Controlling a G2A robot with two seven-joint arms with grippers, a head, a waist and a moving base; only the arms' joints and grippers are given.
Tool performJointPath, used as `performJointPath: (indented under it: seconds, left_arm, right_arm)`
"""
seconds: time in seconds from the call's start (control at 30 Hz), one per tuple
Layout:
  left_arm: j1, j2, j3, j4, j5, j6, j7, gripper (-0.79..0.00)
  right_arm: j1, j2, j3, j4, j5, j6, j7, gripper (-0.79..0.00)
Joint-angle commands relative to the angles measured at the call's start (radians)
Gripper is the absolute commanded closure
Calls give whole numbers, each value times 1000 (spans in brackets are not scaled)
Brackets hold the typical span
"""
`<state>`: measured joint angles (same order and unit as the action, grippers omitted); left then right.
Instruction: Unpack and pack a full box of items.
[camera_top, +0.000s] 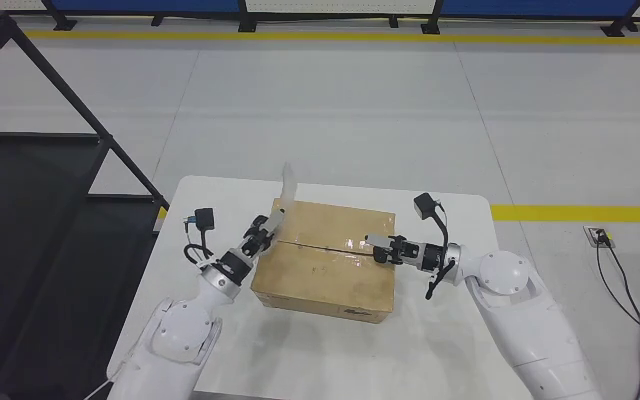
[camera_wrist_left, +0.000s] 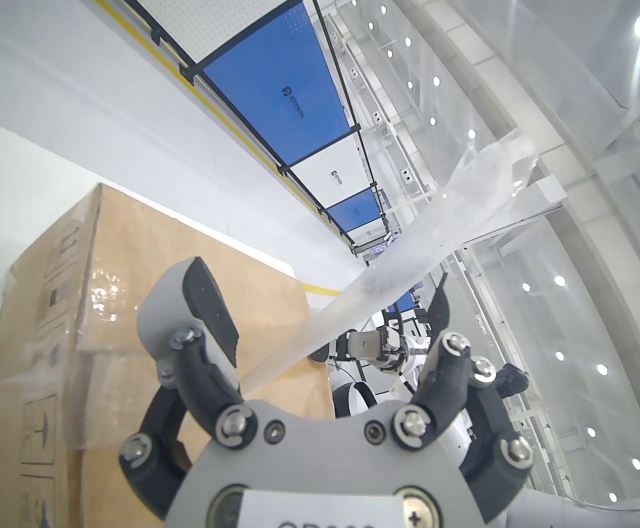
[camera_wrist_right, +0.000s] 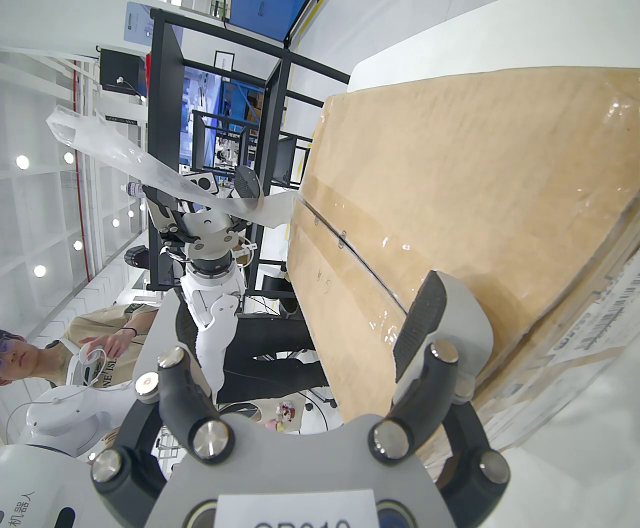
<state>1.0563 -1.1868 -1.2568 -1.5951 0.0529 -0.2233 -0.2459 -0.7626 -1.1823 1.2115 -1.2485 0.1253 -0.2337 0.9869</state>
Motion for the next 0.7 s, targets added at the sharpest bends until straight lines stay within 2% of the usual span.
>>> performJointPath:
  seconds: [0.0, 0.3, 0.67]
  left_arm:
    - [-8, -3, 11, 9, 2, 1, -4, -785]
    - [-25, -14, 45, 29, -7, -3, -27, -785]
    - [-11, -16, 11, 14, -61, -24, -52, -785]
  right_arm:
    - [0, 0, 0, 0, 0, 0, 0, -785]
    - [0, 0, 0, 0, 0, 0, 0, -785]
    - [0, 0, 0, 0, 0, 0, 0, -785]
